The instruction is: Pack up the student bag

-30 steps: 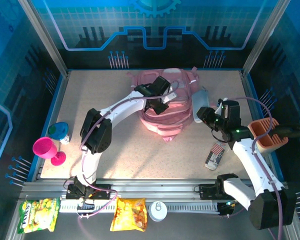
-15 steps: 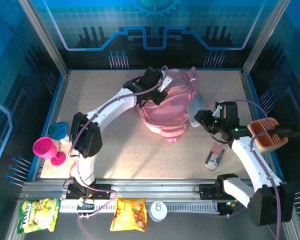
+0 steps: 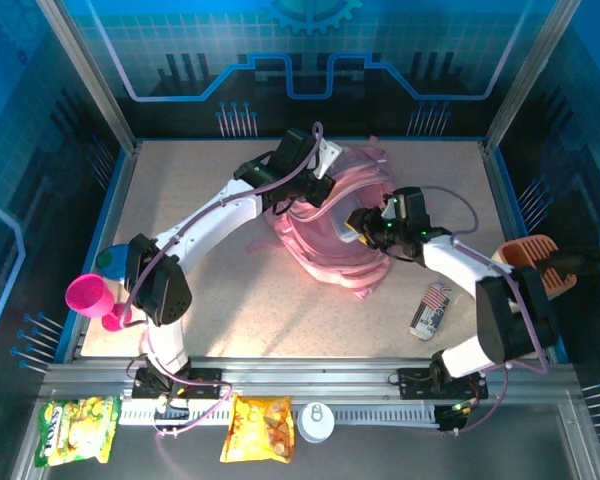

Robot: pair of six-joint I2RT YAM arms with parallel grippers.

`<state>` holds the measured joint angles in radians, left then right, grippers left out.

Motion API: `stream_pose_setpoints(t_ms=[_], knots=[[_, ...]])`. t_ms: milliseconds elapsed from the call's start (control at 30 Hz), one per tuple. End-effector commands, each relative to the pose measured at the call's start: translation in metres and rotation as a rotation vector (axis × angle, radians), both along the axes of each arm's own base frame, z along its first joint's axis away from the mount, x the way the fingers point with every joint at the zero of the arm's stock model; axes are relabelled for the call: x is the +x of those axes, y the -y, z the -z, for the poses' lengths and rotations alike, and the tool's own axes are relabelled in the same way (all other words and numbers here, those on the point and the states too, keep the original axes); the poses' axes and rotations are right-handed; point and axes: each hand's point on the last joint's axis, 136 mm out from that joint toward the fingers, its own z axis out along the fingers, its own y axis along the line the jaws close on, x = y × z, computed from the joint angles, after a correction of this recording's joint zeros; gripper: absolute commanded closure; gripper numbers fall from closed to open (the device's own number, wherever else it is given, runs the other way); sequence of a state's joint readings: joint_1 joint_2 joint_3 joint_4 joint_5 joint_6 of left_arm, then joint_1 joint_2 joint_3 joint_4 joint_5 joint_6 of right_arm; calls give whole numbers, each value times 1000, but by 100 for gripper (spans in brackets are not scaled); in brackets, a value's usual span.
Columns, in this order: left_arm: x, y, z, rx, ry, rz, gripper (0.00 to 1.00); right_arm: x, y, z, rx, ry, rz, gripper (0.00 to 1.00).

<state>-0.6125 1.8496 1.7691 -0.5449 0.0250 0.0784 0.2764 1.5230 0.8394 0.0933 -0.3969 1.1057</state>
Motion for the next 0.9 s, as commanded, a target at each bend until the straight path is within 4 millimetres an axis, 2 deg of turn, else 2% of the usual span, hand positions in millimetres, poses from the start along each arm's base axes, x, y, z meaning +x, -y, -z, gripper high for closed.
stream_pose_setpoints(t_ms=[0,100,167,267,367,433,567,633,733,867], knots=[[-7,10,-77,-170,144,28,100,43,-7,-19,44,97,74,59],[-8,9,-77,-173,140,21,100,58,-6,-8,16,88,82,56],[-8,8,-78,-170,143,18,100,56,-6,-4,4,84,69,47],[-9,6,-76,-163,141,10,100,42,0,-2,-32,78,60,34],[-8,6,-71,-159,131,8,100,19,11,-7,-82,78,53,24],[-7,7,-67,-160,123,9,100,-2,23,0,-139,47,54,20],[-7,9,-64,-163,112,13,100,-30,40,7,-212,0,63,21],[-7,10,-63,-164,110,13,100,-39,42,10,-223,-13,65,24],[-7,11,-64,-168,109,16,100,-41,35,8,-193,-2,61,31],[-7,11,-63,-170,106,16,100,-32,18,6,-152,14,49,42]])
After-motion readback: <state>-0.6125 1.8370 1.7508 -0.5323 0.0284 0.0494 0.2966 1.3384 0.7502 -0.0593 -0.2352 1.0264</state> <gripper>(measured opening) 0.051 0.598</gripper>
